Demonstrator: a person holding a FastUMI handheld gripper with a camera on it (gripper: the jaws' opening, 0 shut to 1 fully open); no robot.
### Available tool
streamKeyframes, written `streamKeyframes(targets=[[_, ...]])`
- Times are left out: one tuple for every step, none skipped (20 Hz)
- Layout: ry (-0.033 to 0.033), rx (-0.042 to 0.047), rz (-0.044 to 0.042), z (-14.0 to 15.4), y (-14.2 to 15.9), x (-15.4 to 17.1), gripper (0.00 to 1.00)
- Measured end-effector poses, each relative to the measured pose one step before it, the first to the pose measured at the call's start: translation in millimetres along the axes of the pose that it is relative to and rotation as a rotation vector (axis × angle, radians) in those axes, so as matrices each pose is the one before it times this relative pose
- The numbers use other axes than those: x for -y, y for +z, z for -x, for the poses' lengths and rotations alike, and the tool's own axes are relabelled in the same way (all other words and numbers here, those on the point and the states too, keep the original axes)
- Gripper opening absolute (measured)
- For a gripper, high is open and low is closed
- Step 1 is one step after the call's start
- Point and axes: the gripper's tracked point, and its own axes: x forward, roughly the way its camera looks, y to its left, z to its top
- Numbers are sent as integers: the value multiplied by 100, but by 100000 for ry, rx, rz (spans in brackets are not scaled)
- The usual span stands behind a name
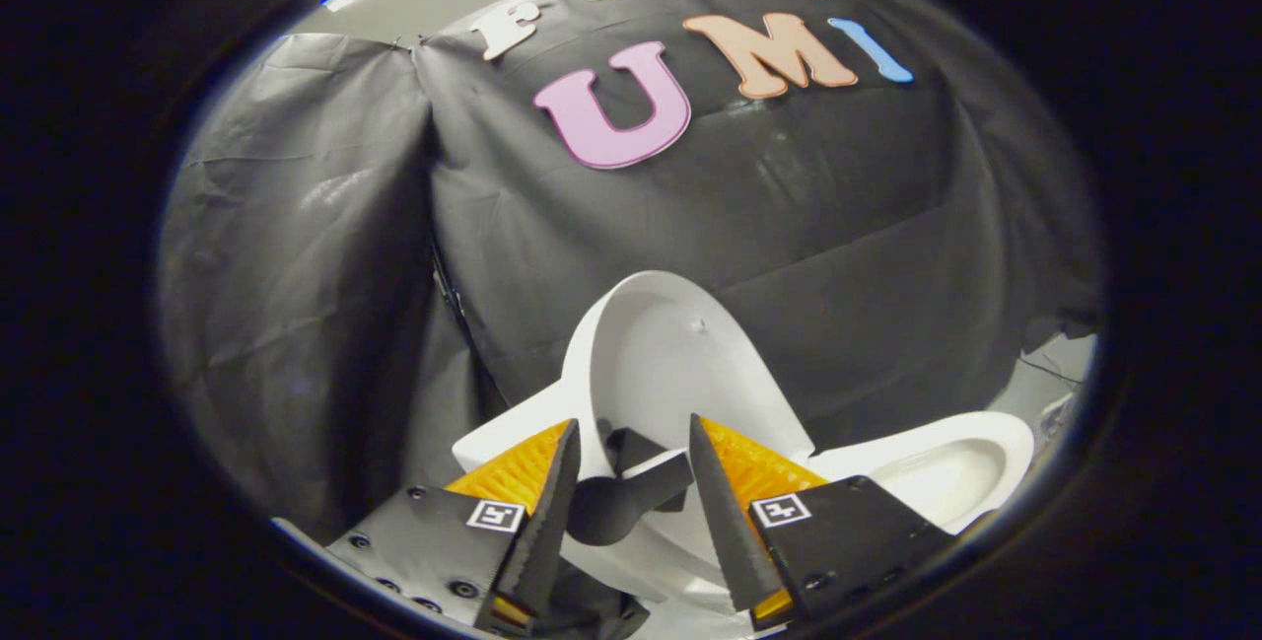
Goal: Open the toilet lid.
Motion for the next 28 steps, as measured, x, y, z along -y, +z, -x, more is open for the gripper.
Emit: streamKeyframes(targets=[[-1672,1916,1266,309,998,711,71],[-1783,1617,1494,333,924,923,76],[-1891,1451,1609,564,1011,976,80],[-1741,1554,1794,465,1051,1068,85],[-2180,1606,1751,449,950,1149,88],[-2206,1668,1571,483,1098,1398,92],[-2331,1515,1237,463,854,1323,92],[-2404,1255,1145,476,777,1365,92],[-2307,1147,1234,449,817,1265,92],[-2754,1279,1363,463,778,1429,92],[-2581,877,1366,413,577,1425,92],[-2106,719,1216,472,641,1251,92],[-1666,606,1178,381,478,1041,92],[-1523,274,1392,362,464,1023,92],[-1609,396,1546,380,466,1085,92],[-1445,472,1316,330,409,943,92],[-698,379,1094,228,335,671,92],[-345,101,1294,299,313,576,92],[-96,-170,1537,287,160,500,92],[-257,31,1668,346,268,502,92],[-328,854,1579,354,483,636,92],[154,903,677,144,422,255,92],[378,734,596,200,265,152,92],[-40,772,573,213,328,231,92],[-364,651,712,173,224,377,92],[-97,763,618,180,353,323,92],[207,754,462,207,318,111,92],[179,261,602,165,220,140,92]])
